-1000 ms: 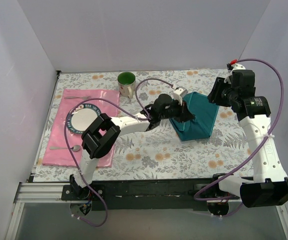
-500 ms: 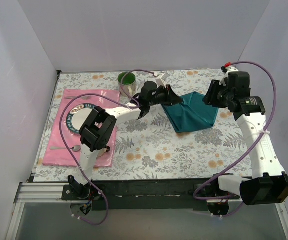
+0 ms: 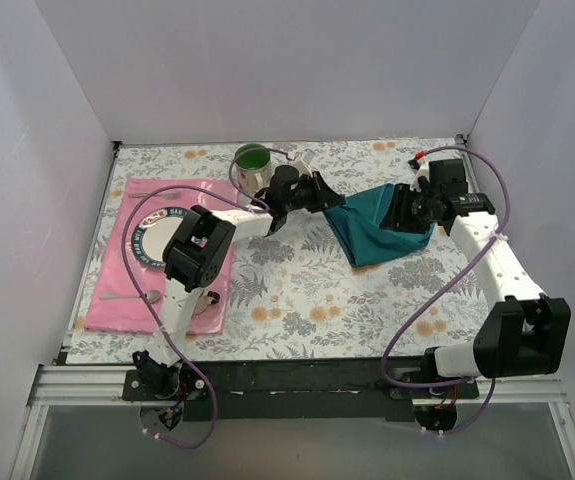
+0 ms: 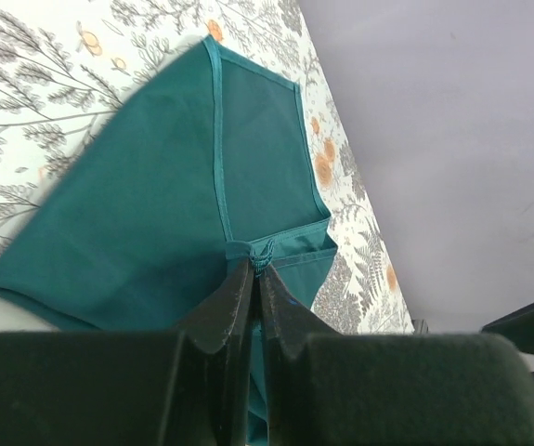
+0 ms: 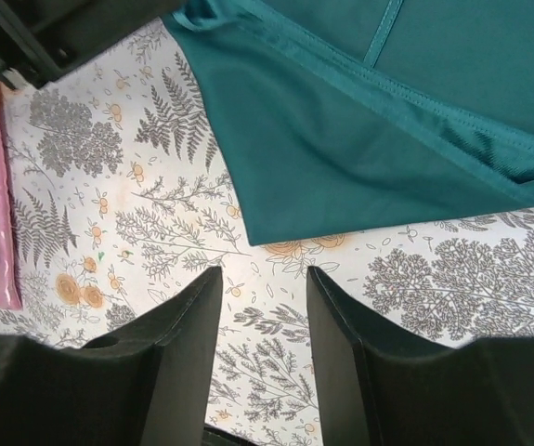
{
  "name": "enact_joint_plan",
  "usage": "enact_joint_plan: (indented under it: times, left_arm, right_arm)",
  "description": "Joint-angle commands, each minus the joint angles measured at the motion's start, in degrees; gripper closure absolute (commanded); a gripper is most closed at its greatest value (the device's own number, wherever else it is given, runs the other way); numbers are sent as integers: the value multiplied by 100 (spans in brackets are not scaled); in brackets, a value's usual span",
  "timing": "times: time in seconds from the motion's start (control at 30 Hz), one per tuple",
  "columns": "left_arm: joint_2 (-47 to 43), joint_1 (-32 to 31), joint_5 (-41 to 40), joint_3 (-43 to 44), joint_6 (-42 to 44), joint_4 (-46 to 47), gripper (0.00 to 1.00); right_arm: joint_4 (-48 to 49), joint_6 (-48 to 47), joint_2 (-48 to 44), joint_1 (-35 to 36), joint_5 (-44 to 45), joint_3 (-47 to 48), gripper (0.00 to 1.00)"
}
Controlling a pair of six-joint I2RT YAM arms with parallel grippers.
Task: Fold the napkin, place the utensils inside, and roll it up
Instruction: Fold the napkin
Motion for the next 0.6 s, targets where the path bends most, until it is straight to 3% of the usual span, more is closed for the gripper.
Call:
enact_joint_plan:
  times: [0.0,0.57]
  left_arm:
    - [19,169,-65,225,-53,97,96]
    - [661,345,102,814,-35,-448,93]
  right_arm:
    - [362,-130,318,37,-304,-67,51]
    - [705,-122,1188,151,-321,-32,54]
